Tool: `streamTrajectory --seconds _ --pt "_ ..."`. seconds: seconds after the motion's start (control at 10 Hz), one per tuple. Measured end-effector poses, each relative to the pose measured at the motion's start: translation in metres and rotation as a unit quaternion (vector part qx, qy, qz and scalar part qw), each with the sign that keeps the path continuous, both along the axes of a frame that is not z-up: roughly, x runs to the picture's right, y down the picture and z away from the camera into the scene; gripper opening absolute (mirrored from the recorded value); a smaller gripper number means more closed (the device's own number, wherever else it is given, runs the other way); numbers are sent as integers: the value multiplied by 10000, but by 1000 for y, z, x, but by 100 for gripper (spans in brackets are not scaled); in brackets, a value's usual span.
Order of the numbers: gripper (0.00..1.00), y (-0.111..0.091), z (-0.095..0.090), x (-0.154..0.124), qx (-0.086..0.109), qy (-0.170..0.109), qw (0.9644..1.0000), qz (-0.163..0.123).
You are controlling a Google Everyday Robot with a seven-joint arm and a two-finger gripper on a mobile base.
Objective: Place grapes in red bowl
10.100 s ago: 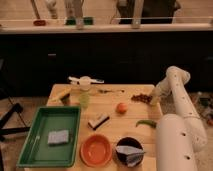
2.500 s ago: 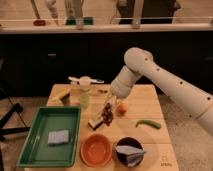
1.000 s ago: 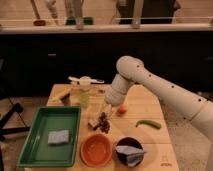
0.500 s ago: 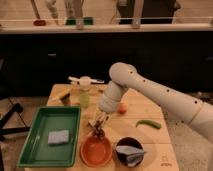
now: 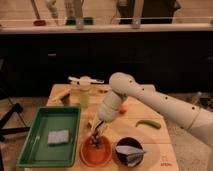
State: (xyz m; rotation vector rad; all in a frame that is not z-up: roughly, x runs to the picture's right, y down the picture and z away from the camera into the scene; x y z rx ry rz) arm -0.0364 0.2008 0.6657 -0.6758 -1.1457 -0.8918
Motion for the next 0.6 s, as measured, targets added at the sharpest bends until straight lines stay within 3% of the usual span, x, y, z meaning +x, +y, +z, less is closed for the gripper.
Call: streamTrajectory --seconds 0.3,0.5,0.6 --pt "0 19 8 5 -187 -48 9997 124" --pt "1 20 10 6 -210 -49 9997 153" --pt "7 21 10 5 -213 -52 9997 145"
